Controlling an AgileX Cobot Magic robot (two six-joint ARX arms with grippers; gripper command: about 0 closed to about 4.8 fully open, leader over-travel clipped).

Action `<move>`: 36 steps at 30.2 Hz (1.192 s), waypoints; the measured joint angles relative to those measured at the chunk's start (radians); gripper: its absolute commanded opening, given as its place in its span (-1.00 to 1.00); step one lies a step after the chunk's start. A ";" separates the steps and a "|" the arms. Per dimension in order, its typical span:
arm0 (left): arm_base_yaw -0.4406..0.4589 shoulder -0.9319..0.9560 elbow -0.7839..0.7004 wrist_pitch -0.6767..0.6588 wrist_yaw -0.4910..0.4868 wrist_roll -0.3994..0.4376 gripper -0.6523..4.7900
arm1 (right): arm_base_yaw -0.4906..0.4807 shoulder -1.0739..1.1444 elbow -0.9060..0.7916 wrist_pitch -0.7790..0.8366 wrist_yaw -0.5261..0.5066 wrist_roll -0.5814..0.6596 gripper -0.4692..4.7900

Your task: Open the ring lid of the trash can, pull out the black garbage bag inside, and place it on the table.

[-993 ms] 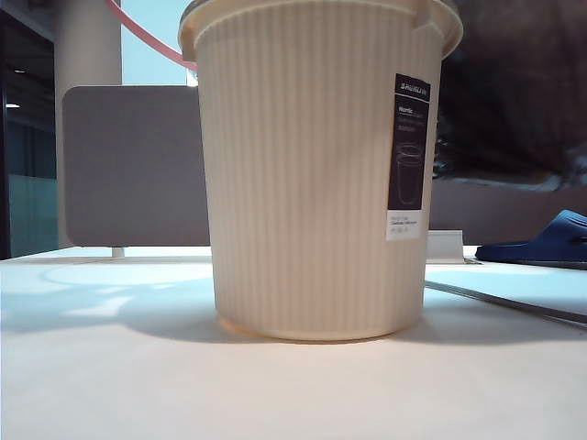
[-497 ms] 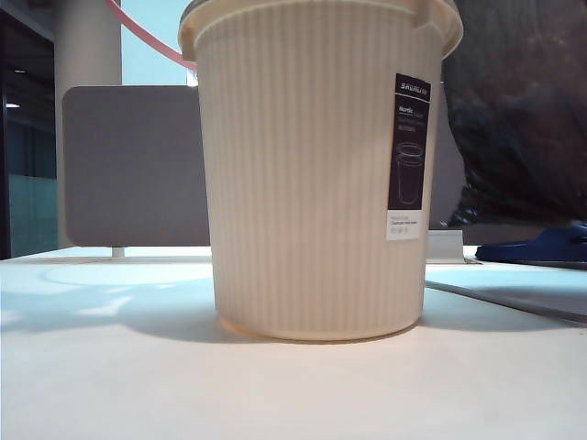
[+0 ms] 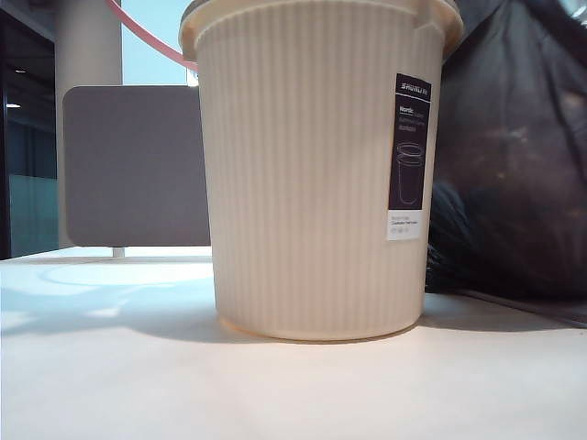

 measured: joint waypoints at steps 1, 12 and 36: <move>-0.001 0.000 0.000 0.000 0.000 0.002 0.72 | 0.003 0.000 -0.020 0.000 0.001 -0.014 -0.83; -0.001 0.000 0.000 -0.031 -0.013 0.043 0.72 | 0.008 -0.001 -0.208 0.009 0.000 -0.104 -0.83; -0.006 -0.017 0.000 -0.103 -0.022 0.099 0.72 | -0.078 -0.004 -0.254 0.207 -0.070 -0.013 0.33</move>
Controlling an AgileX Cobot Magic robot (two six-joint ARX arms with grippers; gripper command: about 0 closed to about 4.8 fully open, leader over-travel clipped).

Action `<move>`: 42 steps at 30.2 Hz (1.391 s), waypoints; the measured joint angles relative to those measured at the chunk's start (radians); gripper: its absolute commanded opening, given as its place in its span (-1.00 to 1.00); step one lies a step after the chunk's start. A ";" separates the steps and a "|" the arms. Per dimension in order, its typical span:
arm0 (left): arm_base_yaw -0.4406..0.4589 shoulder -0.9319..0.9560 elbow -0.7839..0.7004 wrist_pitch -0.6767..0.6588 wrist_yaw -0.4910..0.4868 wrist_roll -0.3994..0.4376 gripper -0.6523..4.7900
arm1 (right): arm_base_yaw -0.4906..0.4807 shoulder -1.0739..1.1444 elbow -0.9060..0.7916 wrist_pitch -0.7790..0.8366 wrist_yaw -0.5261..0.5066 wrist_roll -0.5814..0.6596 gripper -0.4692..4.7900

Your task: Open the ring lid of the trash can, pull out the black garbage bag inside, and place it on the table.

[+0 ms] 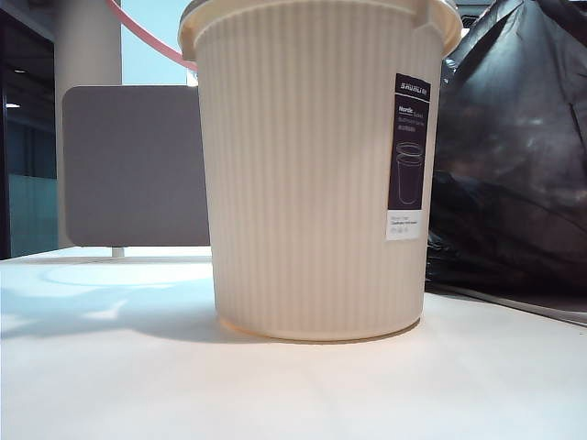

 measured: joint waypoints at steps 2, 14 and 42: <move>0.000 -0.003 0.000 0.007 0.000 0.002 0.72 | -0.016 -0.016 0.000 0.003 0.000 0.016 0.34; 0.000 -0.126 0.000 0.048 -0.134 0.008 0.72 | -0.069 -0.356 0.001 -0.042 0.109 0.021 0.24; 0.000 -0.739 0.003 -0.121 -0.504 0.011 -0.09 | -0.121 -1.002 -0.003 -0.579 0.211 0.026 -0.05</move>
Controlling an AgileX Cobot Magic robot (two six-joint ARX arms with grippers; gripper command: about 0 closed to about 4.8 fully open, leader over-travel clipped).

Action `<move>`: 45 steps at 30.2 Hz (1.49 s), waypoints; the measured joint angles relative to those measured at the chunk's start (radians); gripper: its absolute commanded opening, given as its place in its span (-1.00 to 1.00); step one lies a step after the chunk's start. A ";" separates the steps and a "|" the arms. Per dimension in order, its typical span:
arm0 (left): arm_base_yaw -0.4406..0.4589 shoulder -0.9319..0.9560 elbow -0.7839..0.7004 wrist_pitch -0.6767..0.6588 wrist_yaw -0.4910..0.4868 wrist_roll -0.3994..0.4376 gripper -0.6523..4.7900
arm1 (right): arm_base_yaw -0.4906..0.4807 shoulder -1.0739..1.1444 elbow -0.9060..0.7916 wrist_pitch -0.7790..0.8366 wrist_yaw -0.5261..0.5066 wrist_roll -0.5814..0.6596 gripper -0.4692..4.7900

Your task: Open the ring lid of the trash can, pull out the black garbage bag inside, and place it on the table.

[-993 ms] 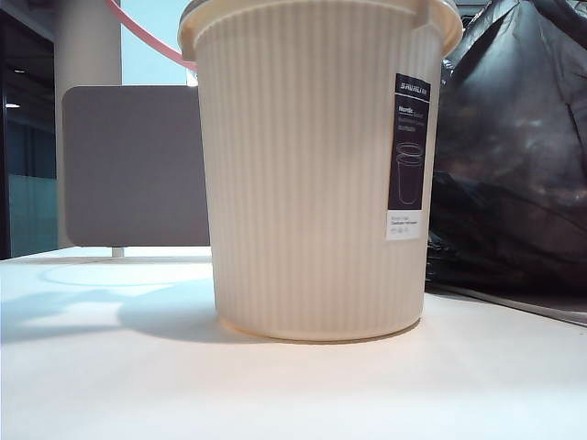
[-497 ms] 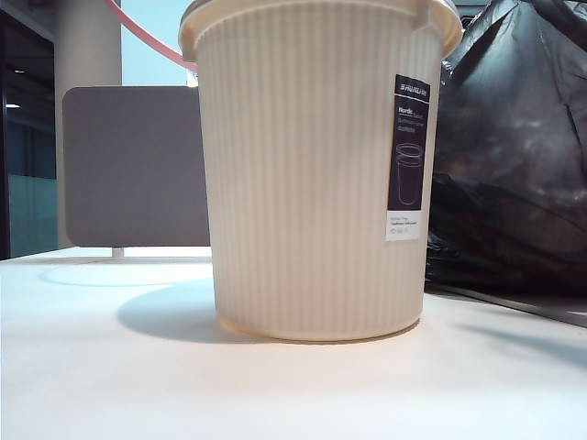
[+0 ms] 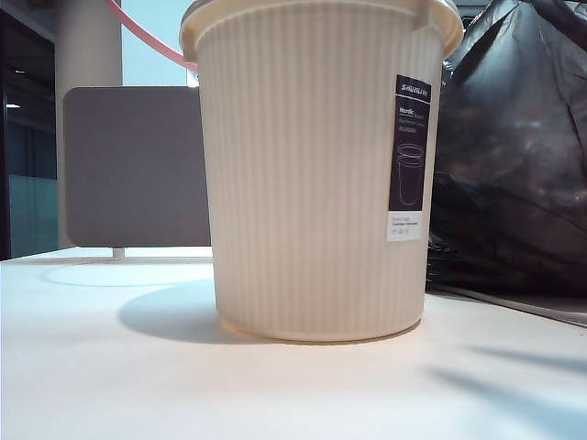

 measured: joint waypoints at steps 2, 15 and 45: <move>0.000 -0.038 0.002 -0.024 -0.004 0.002 -0.26 | 0.008 -0.030 0.000 -0.033 0.008 -0.006 -0.13; 0.000 -0.242 -0.010 -0.332 -0.230 0.211 -0.55 | 0.211 -0.237 0.002 -0.725 0.026 -0.457 -0.28; 0.000 -0.718 -0.907 -0.231 -0.297 0.227 -0.55 | 0.612 -0.616 -0.351 -1.568 0.351 -1.243 -0.28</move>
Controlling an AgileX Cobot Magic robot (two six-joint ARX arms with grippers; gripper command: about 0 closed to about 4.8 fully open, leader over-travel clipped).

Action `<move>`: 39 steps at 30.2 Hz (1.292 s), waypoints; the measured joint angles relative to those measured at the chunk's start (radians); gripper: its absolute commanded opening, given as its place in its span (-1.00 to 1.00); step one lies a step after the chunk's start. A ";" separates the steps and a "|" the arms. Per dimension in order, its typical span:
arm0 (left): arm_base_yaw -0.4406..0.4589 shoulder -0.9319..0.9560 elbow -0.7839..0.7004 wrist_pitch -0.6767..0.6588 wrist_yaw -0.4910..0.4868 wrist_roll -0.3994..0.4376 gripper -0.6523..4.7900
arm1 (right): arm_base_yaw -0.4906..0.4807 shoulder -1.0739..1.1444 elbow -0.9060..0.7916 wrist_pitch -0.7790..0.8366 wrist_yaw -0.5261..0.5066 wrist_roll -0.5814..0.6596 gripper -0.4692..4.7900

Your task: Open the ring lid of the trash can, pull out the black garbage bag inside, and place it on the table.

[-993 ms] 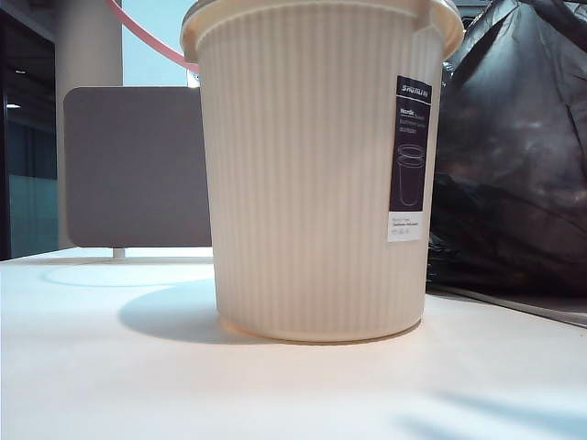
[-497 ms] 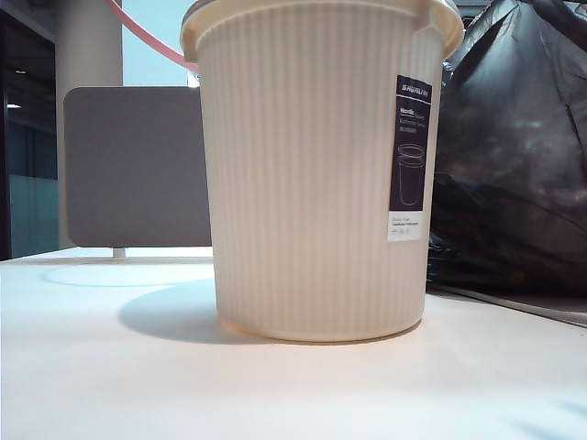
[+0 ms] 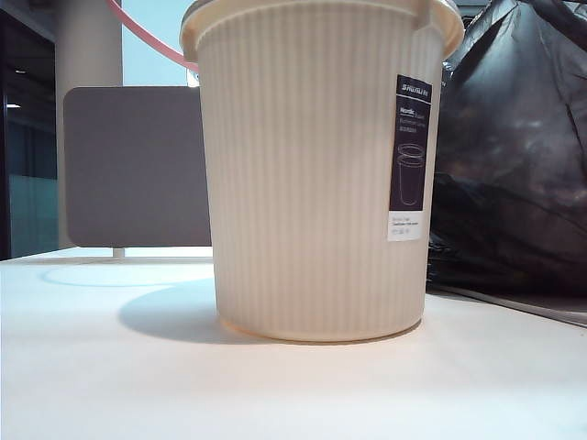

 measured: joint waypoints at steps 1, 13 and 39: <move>0.000 -0.001 -0.018 0.016 0.000 -0.003 -0.55 | -0.001 -0.016 -0.023 0.004 0.002 0.019 -0.28; 0.000 0.000 -0.321 0.130 -0.008 -0.124 -0.55 | 0.030 -0.060 -0.188 0.033 0.005 0.078 -0.28; 0.000 0.001 -0.676 0.510 -0.221 -0.224 -0.58 | 0.035 -0.062 -0.224 0.175 0.401 0.066 -0.84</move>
